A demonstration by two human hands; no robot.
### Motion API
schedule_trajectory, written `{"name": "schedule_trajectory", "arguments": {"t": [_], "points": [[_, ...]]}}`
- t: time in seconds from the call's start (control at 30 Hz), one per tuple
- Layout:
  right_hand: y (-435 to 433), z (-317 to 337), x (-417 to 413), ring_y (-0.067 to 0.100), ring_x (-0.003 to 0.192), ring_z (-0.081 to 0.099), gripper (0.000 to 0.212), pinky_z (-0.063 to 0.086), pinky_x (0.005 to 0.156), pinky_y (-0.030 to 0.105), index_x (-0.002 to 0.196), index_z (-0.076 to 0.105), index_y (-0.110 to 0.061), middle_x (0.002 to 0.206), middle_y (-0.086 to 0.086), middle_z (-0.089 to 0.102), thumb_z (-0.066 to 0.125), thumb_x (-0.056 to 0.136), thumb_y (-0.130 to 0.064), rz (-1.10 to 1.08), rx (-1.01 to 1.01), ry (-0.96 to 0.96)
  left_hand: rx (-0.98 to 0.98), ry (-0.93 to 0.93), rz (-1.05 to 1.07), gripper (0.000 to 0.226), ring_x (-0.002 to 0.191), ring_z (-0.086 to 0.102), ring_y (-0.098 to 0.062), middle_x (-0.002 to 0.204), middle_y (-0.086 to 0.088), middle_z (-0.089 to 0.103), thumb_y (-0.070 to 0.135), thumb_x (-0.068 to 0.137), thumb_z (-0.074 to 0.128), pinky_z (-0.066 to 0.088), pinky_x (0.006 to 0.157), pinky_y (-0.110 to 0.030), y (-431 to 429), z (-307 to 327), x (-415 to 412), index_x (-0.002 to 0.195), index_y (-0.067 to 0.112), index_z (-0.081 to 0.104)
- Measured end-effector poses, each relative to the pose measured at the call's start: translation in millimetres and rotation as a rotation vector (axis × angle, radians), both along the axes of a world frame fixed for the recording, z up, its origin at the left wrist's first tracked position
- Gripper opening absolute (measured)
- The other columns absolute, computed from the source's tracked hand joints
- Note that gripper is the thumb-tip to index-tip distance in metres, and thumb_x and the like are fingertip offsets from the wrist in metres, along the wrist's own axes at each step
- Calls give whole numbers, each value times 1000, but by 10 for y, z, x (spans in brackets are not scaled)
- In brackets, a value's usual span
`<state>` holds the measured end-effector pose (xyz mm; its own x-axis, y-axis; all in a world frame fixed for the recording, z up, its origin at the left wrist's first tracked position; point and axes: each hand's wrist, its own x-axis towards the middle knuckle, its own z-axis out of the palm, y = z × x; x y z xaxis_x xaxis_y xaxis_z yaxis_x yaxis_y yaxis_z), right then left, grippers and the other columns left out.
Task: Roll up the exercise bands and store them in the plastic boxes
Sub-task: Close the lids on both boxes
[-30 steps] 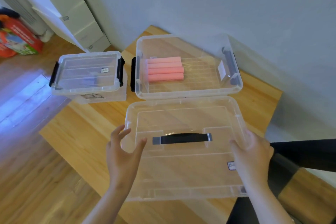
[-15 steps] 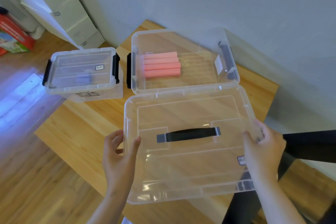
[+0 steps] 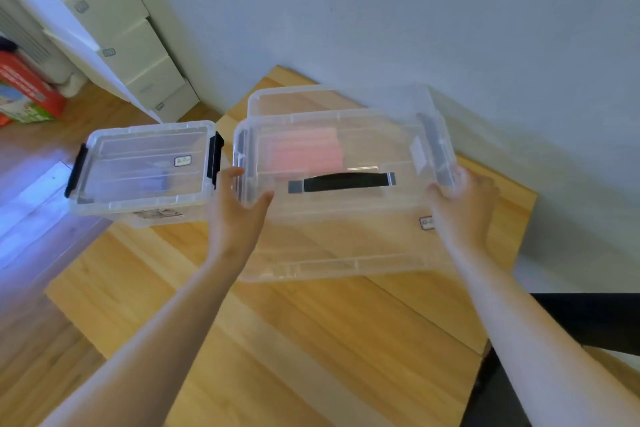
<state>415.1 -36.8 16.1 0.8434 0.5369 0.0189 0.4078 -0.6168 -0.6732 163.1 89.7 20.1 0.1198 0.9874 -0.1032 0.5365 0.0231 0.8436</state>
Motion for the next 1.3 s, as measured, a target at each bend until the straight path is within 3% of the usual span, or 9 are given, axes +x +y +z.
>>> {"name": "schedule_trajectory", "arguments": {"t": [0.07,0.23,0.4,0.63,0.73,0.93,1.07,1.13,1.3], "points": [[257,-47,167,38,111,44,34,25,73,29,113,61,-7,106,19,56,53,83,-21,24,-74,-53,21,78,-53,50,120,45,-13,129,-1,49,24,90,68,39,92,-29,261,-113,91,132,21,43],[674,-129,496,38,119,41,39,30,90,32,127,55,-6,121,22,54,50,89,-6,85,-133,-156,79,160,-101,43,122,48,-29,132,-10,50,23,96,57,45,98,-52,777,-263,268,136,20,39],[845,-176,678,39,121,39,41,27,94,31,133,51,-7,127,23,49,46,92,-2,106,-140,-183,95,196,-150,42,124,45,-32,138,-14,47,17,100,46,42,100,-48,954,-337,341,141,17,36],[819,-180,724,40,120,38,41,28,93,33,133,49,-4,127,25,46,46,93,1,158,-158,-211,63,234,-155,49,119,51,-36,136,-19,49,13,101,38,43,85,-40,978,-370,331,148,21,26],[748,-202,789,41,119,38,41,29,93,37,136,46,-4,127,27,46,45,95,-2,208,-237,-179,25,222,-191,49,115,54,-40,135,-24,49,15,102,36,47,81,-43,918,-419,331,148,26,21],[670,-337,773,40,119,39,41,30,98,40,137,42,-6,128,24,49,43,96,-7,220,-194,-165,59,253,-90,50,122,47,-33,136,-14,48,19,99,42,46,94,-50,890,-412,374,147,23,27],[693,-267,799,39,111,55,58,39,83,39,146,24,-11,125,21,56,43,96,-33,1,-240,159,-224,230,102,68,120,52,-39,140,-18,47,42,98,48,49,93,-51,911,-374,415,151,11,18],[701,-256,827,38,115,54,66,39,84,38,148,20,-10,129,20,55,41,96,-44,-54,-302,302,-231,245,96,68,112,56,-39,135,-20,50,44,98,46,51,88,-51,902,-357,432,150,8,20],[673,-329,840,40,120,45,67,40,93,43,132,42,1,130,22,43,49,91,-51,-92,-260,173,-129,433,19,60,104,56,-44,125,-25,51,47,101,36,50,82,-51,875,-359,436,140,2,28]]}}
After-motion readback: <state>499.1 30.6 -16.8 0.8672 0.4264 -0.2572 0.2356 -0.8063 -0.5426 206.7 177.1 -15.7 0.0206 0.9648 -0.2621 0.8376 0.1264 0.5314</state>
